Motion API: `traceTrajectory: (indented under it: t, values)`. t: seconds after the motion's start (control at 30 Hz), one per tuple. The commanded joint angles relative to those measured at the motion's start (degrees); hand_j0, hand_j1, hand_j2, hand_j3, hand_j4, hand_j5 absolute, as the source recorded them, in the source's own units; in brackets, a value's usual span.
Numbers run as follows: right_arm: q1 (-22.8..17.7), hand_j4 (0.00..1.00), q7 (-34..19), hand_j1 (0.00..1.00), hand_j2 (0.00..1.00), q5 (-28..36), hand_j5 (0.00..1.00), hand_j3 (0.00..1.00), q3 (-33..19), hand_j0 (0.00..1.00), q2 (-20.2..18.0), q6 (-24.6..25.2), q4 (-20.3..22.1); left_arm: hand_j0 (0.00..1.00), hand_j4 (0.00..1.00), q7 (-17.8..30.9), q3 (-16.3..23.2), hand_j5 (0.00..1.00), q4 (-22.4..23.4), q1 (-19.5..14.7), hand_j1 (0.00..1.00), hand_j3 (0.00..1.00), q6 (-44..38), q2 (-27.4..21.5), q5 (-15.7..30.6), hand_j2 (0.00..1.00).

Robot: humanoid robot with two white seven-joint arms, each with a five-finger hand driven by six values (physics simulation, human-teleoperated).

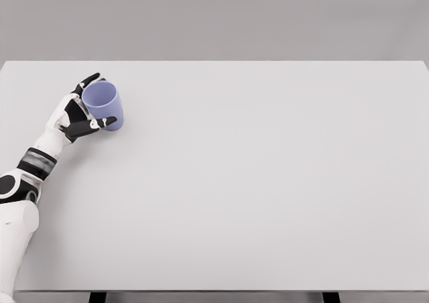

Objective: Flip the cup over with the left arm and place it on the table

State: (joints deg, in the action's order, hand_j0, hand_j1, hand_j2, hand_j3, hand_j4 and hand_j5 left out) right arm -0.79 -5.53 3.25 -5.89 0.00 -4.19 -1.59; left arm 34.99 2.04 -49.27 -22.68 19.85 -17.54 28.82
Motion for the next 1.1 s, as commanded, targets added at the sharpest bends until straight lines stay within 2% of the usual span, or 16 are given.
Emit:
traceTrajectory:
  t: [0.0, 0.47, 0.73, 0.87, 1.07]
  values:
    - [0.00, 1.00, -0.01, 1.00, 1.00, 0.00, 1.00, 1.00, 0.00, 1.00, 0.00, 0.06, 0.00, 1.00, 1.00, 0.01, -0.01, 1.00, -0.13, 0.09, 1.00, 1.00, 0.01, -0.04, 0.45, 1.00]
    - [0.00, 1.00, -0.01, 1.00, 1.00, 0.00, 1.00, 1.00, 0.00, 1.00, 0.00, 0.06, 0.00, 1.00, 1.00, 0.01, -0.19, 1.00, -0.65, 0.09, 1.00, 1.00, 0.27, -0.65, 1.06, 1.00]
    - [0.00, 1.00, -0.01, 1.00, 1.00, 0.00, 1.00, 1.00, 0.00, 1.00, 0.00, -0.03, 0.00, 1.00, 1.00, 0.01, -2.56, 1.00, -2.41, 1.32, 1.00, 1.00, 0.36, -1.18, 1.06, 1.00]
    - [0.00, 1.00, -0.01, 1.00, 1.00, 0.00, 1.00, 1.00, -0.09, 1.00, 0.00, -0.03, 0.00, 1.00, 1.00, 0.01, -2.65, 1.00, -6.28, 3.34, 1.00, 1.00, 0.27, -3.46, 2.38, 1.00]
    - [0.00, 1.00, -0.01, 1.00, 1.00, 0.00, 1.00, 1.00, 0.00, 1.00, 0.00, -0.03, 0.00, 1.00, 1.00, 0.01, -2.39, 1.00, -16.64, 7.03, 1.00, 1.00, -0.25, -10.84, 2.73, 1.00]
